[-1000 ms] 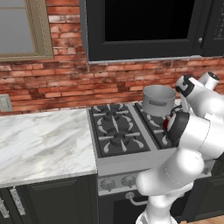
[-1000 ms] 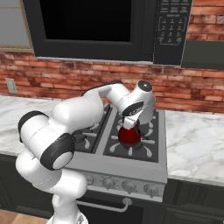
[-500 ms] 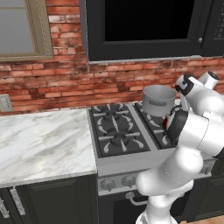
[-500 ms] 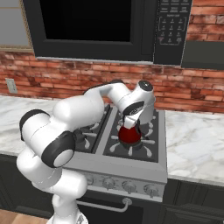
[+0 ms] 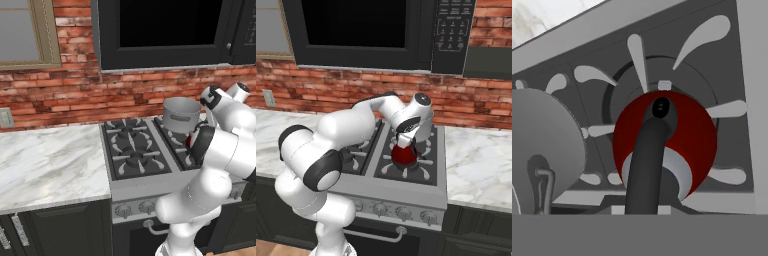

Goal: Pick the kettle from the counter and place it on a stove burner. Then turn the burner on.

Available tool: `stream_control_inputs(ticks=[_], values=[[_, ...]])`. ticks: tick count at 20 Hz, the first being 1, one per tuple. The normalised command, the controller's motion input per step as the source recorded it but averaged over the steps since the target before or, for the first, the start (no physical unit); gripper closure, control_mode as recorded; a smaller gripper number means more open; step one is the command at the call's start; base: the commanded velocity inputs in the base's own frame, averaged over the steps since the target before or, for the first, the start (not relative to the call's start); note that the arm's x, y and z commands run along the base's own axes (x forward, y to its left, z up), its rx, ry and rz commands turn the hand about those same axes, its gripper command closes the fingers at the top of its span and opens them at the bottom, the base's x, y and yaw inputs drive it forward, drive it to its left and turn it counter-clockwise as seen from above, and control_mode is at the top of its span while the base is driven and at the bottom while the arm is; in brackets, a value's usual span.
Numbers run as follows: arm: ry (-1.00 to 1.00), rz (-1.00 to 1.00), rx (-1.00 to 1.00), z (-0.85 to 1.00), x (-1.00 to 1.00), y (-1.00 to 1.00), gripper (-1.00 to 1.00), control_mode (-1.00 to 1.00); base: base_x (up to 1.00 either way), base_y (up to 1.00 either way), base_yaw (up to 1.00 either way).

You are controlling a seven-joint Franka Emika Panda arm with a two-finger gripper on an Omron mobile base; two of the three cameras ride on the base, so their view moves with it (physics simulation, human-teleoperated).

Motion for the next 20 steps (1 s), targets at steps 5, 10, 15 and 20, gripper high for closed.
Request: stream_control_inputs(ticks=[5,10,15,20], values=[[0.00,0.00,0.00,-0.04,0.00,0.00,1.00,-1.00,0.00,0.00,0.00],[0.00,0.00,0.00,0.00,0.00,0.00,1.00,-1.00,0.00,0.00,0.00],[0.00,0.00,0.00,0.00,0.00,0.00,-1.00,-1.00,0.00,0.00,0.00],[0.00,0.00,0.00,0.00,0.00,0.00,-1.00,-1.00,0.00,0.00,0.00]])
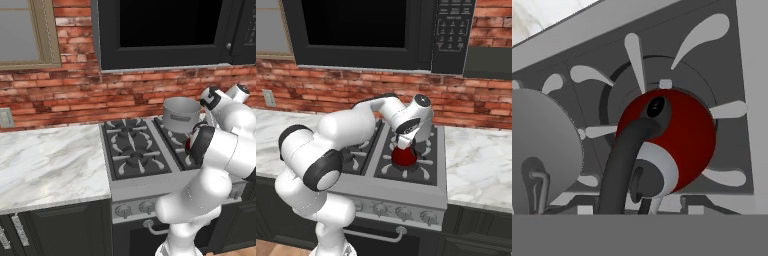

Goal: Pick the kettle from the counter and place it on a stove burner. Then turn the burner on.

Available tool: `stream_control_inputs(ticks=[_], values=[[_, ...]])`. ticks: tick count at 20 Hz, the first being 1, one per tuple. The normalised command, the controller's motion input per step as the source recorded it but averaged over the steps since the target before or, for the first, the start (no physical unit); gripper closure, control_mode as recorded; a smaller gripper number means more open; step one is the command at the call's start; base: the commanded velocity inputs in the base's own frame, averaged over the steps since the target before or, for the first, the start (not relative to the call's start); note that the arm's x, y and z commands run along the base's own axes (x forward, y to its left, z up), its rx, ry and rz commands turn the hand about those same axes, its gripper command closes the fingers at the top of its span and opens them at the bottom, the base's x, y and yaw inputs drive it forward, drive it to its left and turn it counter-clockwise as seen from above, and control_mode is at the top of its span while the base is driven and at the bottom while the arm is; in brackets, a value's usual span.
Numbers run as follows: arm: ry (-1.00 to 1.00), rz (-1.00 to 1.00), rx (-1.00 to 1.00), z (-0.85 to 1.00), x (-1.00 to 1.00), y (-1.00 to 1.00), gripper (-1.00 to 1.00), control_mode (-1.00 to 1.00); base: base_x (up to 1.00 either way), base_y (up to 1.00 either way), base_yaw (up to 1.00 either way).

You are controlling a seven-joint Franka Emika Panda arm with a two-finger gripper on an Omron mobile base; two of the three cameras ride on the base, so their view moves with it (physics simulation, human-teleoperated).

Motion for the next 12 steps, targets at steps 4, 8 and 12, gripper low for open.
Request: stream_control_inputs(ticks=[4,8,12], values=[[0.00,0.00,0.00,0.00,0.00,0.00,-1.00,-1.00,0.00,0.00,0.00],[0.00,0.00,0.00,0.07,0.00,0.00,-1.00,-1.00,0.00,0.00,0.00],[0.00,0.00,0.00,0.39,0.00,0.00,-1.00,-1.00,0.00,0.00,0.00]])
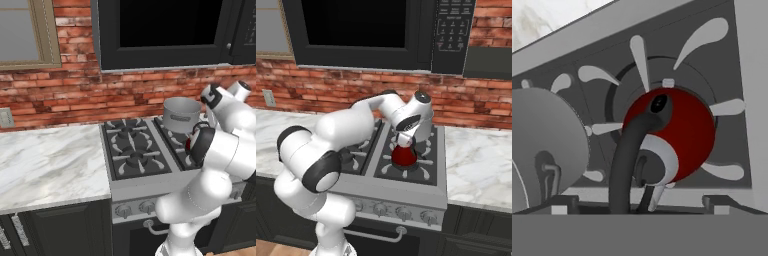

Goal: Pick the kettle from the counter and place it on a stove burner. Then turn the burner on.

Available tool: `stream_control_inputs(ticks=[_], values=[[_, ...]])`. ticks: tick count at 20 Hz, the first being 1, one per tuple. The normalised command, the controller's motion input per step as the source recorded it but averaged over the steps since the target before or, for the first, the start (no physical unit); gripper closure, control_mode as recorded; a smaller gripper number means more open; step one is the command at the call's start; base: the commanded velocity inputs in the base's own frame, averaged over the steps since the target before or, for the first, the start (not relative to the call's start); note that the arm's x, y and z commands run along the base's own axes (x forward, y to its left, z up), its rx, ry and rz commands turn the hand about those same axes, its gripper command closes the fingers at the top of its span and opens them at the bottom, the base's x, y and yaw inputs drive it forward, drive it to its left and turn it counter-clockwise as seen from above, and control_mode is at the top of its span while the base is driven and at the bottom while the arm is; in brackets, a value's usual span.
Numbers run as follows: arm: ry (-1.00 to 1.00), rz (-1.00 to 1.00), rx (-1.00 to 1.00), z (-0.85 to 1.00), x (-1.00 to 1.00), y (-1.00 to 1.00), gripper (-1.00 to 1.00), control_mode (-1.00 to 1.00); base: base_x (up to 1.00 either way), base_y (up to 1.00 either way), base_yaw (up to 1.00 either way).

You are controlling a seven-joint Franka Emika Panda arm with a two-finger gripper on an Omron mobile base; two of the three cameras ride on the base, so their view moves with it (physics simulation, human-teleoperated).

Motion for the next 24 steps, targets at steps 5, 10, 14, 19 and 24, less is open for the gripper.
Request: stream_control_inputs(ticks=[5,10,14,19,24], values=[[-0.01,0.00,0.00,0.52,-0.21,0.00,-1.00,-1.00,0.00,0.00,0.00],[-0.13,-0.02,0.00,0.16,-0.77,-0.03,-1.00,-1.00,0.00,0.00,0.00],[-0.15,-0.05,0.00,0.01,-1.00,-0.15,-1.00,-1.00,0.00,0.00,0.00],[-0.12,-0.09,0.00,0.00,-1.00,-0.26,-1.00,-1.00,0.00,0.00,0.00],[-0.04,-0.11,0.00,-0.24,-1.00,-0.26,-1.00,-1.00,0.00,0.00,0.00]])
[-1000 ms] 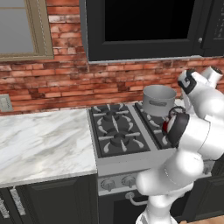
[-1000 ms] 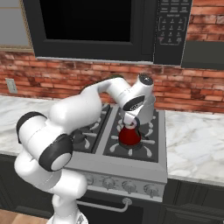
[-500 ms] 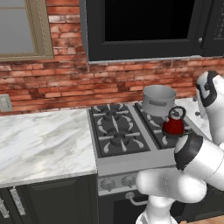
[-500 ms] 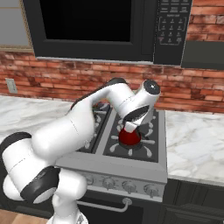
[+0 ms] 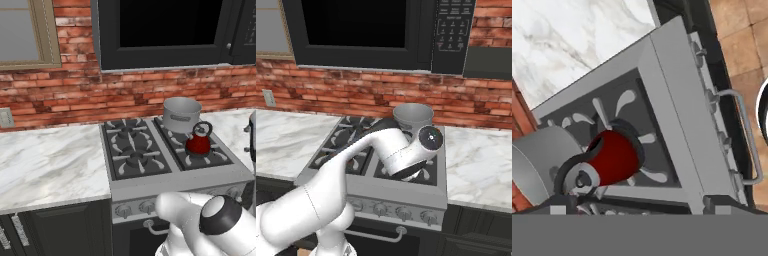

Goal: Pick the kettle from the counter and place it on a stove burner. Then turn the burner on.

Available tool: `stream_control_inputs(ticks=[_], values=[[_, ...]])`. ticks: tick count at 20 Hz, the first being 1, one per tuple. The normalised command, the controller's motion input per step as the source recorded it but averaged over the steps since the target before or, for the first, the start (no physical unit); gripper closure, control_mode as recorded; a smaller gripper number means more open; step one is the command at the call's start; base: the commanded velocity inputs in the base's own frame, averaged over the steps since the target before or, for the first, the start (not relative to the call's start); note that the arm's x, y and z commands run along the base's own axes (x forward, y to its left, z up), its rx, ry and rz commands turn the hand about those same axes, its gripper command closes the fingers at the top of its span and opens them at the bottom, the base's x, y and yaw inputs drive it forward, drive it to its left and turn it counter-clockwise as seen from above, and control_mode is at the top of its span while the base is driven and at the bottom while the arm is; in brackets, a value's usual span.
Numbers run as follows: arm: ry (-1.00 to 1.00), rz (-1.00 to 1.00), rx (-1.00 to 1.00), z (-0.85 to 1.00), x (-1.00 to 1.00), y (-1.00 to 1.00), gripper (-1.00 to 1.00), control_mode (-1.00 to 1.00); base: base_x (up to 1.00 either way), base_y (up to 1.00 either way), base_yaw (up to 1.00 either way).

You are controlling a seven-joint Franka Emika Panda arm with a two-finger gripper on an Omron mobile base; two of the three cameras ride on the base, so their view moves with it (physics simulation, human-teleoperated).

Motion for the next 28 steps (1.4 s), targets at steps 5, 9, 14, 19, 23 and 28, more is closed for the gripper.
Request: stream_control_inputs(ticks=[5,9,14,19,23,28], values=[[-0.08,-0.19,0.04,-0.62,-1.00,-0.27,-1.00,-1.00,0.00,0.00,0.00],[-0.06,-0.26,0.08,-0.66,-0.99,-0.40,-1.00,-1.00,0.00,0.00,0.00],[-0.01,-0.19,0.01,-0.62,-0.75,-0.20,-1.00,-1.00,0.00,0.00,0.00],[0.00,-0.02,0.00,-0.18,-0.16,0.00,-1.00,-1.00,0.00,0.00,0.00],[0.00,-0.01,0.05,-0.07,-0.06,0.00,-1.00,-1.00,0.00,0.00,0.00],[-0.07,-0.10,0.33,-0.28,-0.23,-0.01,-1.00,-1.00,0.00,0.00,0.00]])
